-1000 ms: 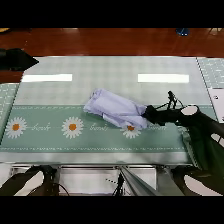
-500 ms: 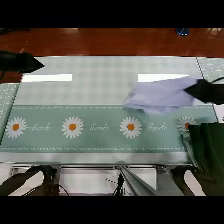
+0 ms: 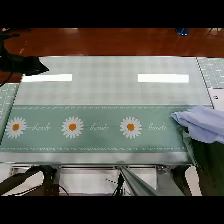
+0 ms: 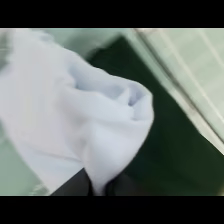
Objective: Fold the shirts.
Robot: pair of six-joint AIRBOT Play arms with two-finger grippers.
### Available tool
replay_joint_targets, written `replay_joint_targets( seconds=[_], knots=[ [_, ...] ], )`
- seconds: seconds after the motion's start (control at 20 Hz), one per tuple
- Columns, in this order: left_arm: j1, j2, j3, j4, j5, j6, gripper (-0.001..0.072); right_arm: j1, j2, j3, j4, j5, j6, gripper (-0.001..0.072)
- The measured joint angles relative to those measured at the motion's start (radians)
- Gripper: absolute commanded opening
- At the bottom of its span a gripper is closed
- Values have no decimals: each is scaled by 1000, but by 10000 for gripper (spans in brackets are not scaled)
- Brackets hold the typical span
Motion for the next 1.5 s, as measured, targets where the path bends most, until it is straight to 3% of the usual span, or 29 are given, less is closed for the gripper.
replay_joint_targets(
  seconds=[0.25,0.5,0.6,0.65,0.75,0.9,0.95,1.05,1.1,1.3,1.35,1.4,1.45,1.5],
  knots=[
    [0,-38,0,0,30,1,21,-167,-5,5,-186,80,24,26],
    [0,-64,0,0,85,34,22,-317,-6,-23,-244,112,16,34],
    [0,-68,0,0,106,46,21,-364,-6,-45,-267,122,5,351],
    [1,-68,0,0,112,53,21,-384,-6,-55,-285,124,-10,454],
    [2,-70,0,0,134,62,21,-411,-6,-67,-309,122,-37,501],
    [3,-71,0,0,149,81,25,-431,-6,-75,-321,87,-76,500],
    [3,-71,0,0,152,91,86,-433,-6,-76,-297,55,-91,500],
    [3,-68,0,-2,154,107,337,-428,-6,-78,-185,-18,-138,500],
    [3,-66,1,-8,154,112,407,-412,-7,-79,-109,-60,-166,500],
    [-17,-48,39,-8,135,141,406,-208,-7,-79,179,-224,-243,502],
    [-32,-39,52,15,134,147,432,-125,-7,-79,228,-261,-253,545],
    [-54,-27,63,61,130,148,604,-35,-7,-79,266,-294,-258,598],
    [-77,-18,69,114,124,142,714,68,-10,-79,290,-330,-258,599],
    [-104,-8,76,173,115,116,717,172,-18,-79,303,-364,-246,601]
  ],
)
